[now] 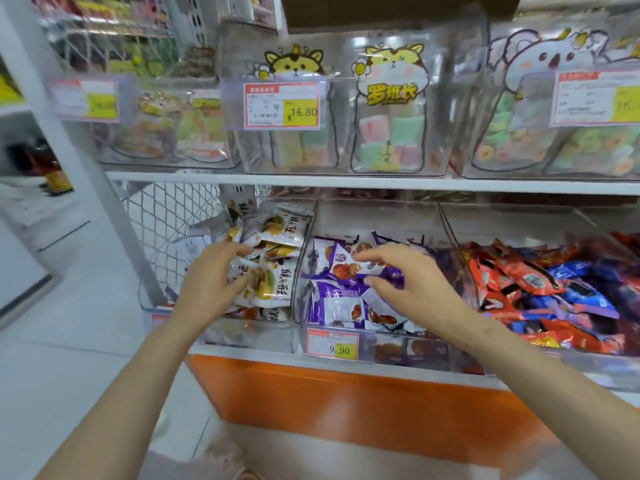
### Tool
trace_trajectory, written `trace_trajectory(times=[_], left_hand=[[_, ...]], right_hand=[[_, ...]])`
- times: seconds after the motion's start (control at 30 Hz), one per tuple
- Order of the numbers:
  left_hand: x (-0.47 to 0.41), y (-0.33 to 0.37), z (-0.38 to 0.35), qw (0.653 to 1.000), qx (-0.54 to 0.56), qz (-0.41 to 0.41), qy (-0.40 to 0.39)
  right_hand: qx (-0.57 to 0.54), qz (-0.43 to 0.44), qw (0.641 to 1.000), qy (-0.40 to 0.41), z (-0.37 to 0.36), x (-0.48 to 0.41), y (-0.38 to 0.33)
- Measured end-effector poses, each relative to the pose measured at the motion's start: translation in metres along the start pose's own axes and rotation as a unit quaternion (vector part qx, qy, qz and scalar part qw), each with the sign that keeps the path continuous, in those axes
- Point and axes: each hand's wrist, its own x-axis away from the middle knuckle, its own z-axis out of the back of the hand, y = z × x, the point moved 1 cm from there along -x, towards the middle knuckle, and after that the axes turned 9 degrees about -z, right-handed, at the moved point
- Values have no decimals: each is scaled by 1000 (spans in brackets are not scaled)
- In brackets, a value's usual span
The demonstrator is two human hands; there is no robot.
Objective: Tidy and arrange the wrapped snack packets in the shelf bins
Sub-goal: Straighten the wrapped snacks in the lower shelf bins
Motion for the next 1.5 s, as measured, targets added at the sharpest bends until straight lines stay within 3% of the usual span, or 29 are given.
trace_trajectory(times=[0.13,0.2,0.27,0.37,0.43,0.53,0.7,0.83,0.93,1.03,1.1,1.17,1.27,1.4,1.5], left_hand=[[6,-38,1,987,-93,-14,-132],[7,-47,-3,984,-97,-15,-151],[7,-54,-9,984,-101,-28,-143],[4,-58,-12,988,-112,-64,-87],[5,-56,-10,989,-103,-103,-36],[8,-45,2,990,-66,-119,17],[7,-26,46,985,60,-57,153],[-24,-31,43,973,53,-7,223],[-56,-45,19,988,-1,49,144],[-70,-67,-5,991,-84,68,-83],[-70,-76,-11,977,-112,57,-171],[-70,-77,-9,978,-111,49,-170],[-60,-67,7,988,-119,38,-90],[-21,-53,25,990,-83,114,24],[2,-49,17,981,-111,137,-79]], right_hand=[[32,57,996,-68,-33,-35,-42],[103,81,986,-106,-58,-55,-59],[225,104,959,-138,-87,-73,-69],[413,100,888,-178,-120,-92,-73],[469,86,862,-172,-130,-97,-73],[414,89,898,-120,-130,-100,-78],[208,59,976,7,-85,-93,-84],[168,61,977,115,-73,-112,-73],[156,47,984,66,-90,-149,-52],[193,37,970,-140,-101,-171,-40],[236,47,946,-217,-102,-174,-35],[235,48,948,-210,-100,-179,-32],[263,38,944,-195,-98,-180,-31],[247,128,955,-103,-97,-164,-44],[182,171,965,-81,-98,-148,-51]])
